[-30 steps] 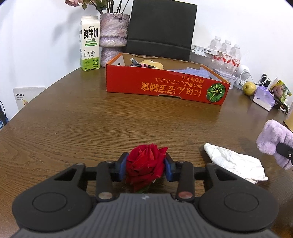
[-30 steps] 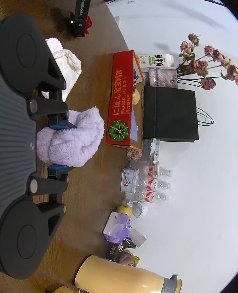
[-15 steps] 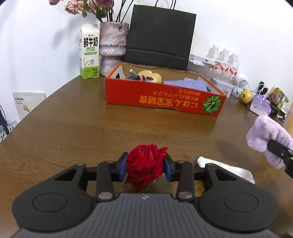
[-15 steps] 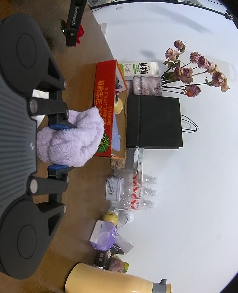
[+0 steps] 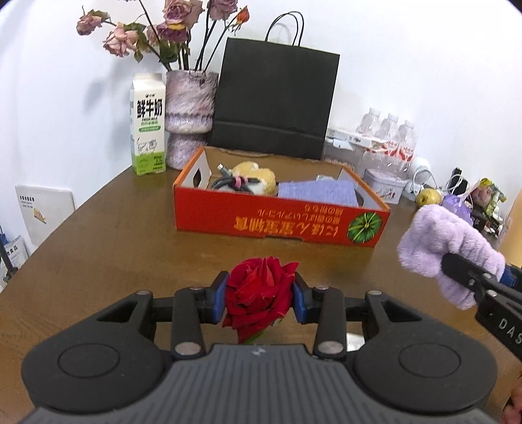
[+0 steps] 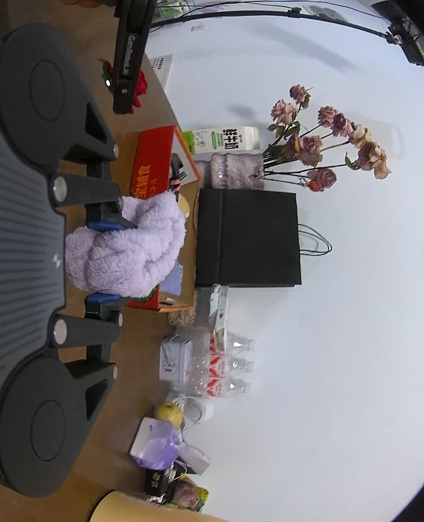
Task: Organize objects
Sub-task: 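Carry the rose with the left gripper while the right gripper carries the headband to the box, then open the left gripper dropping the rose while the right gripper releases the headband into the box, then withdraw both open grippers from the box, then move both grippers back over the table toward the white tissue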
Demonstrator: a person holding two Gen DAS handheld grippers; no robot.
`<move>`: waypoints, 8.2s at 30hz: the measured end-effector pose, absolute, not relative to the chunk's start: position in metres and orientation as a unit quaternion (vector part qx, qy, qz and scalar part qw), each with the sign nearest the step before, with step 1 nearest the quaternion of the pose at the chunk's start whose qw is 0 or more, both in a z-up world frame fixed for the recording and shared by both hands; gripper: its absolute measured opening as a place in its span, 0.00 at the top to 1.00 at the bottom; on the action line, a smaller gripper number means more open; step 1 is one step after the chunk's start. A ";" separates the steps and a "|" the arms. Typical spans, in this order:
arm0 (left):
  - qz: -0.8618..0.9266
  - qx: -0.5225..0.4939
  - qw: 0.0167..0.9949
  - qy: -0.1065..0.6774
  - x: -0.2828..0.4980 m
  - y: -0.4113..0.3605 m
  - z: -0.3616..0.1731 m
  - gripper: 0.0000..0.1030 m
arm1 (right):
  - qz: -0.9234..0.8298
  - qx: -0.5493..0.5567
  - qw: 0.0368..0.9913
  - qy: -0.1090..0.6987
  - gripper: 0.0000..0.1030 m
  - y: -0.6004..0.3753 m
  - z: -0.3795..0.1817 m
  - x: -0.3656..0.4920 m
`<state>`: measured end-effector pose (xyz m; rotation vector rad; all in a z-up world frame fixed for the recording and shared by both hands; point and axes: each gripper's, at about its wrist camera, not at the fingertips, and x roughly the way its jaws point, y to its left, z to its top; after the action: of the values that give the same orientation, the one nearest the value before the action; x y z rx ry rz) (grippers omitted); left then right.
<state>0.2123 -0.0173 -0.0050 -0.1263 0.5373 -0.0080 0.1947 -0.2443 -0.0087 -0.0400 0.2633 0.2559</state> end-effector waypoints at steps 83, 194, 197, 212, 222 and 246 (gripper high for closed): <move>-0.004 -0.082 0.968 0.238 0.416 -0.015 0.022 0.63 | 0.179 0.000 0.969 0.171 0.68 -0.197 0.022 0.422; 0.031 -0.075 0.965 0.248 0.360 0.024 0.012 0.00 | 0.146 -0.017 0.976 0.159 0.00 -0.206 0.009 0.348; 0.030 -0.073 0.966 0.245 0.350 0.023 0.012 0.00 | 0.148 -0.017 0.976 0.157 0.00 -0.207 0.007 0.340; 0.019 -0.052 0.968 0.243 0.310 0.012 0.007 0.00 | 0.157 -0.019 0.974 0.163 0.00 -0.214 -0.003 0.297; 0.007 -0.050 0.965 0.256 0.279 0.001 -0.002 0.00 | 0.167 -0.026 0.972 0.163 0.00 -0.219 -0.008 0.264; 0.007 -0.053 0.956 0.288 0.216 -0.007 -0.018 0.00 | 0.188 -0.044 0.962 0.194 0.00 -0.240 -0.030 0.205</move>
<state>0.2157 -0.0072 -0.0181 -0.1075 0.5854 0.0150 0.2047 -0.2403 -0.0297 -0.0885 0.3930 0.3805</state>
